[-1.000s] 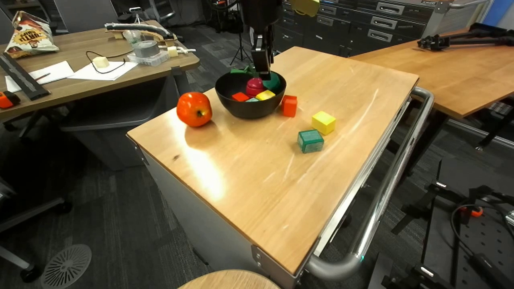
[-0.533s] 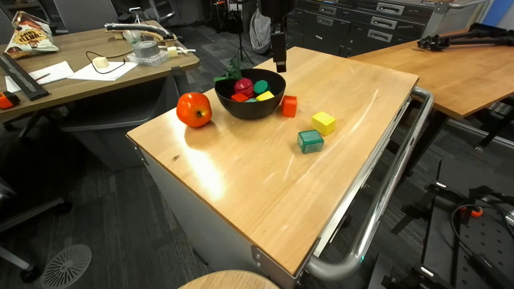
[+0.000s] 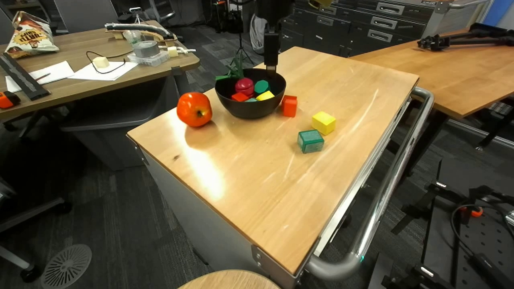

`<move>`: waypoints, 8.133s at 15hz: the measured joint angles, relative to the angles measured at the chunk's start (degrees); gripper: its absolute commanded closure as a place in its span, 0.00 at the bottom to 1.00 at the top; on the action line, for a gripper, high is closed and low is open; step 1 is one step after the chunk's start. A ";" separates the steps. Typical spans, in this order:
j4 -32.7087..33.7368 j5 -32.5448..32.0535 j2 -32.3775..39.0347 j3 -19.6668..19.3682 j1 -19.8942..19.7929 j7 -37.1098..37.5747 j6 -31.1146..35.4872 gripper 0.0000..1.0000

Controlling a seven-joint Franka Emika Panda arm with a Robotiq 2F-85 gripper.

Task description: Move the apple backwards, place the radish and blocks inside the black bowl

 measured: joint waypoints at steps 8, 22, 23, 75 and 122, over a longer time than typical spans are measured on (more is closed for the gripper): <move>-4.77 12.62 -4.79 0.23 -3.57 -10.63 4.41 0.00; -10.58 16.55 -10.93 -2.23 -4.66 -21.77 -3.52 0.00; -11.15 18.07 -11.41 -2.50 -4.66 -23.93 -5.55 0.00; -15.61 3.92 -14.10 1.38 5.76 0.68 22.95 0.66; -21.04 3.32 -13.97 -1.64 1.19 7.56 -7.20 0.00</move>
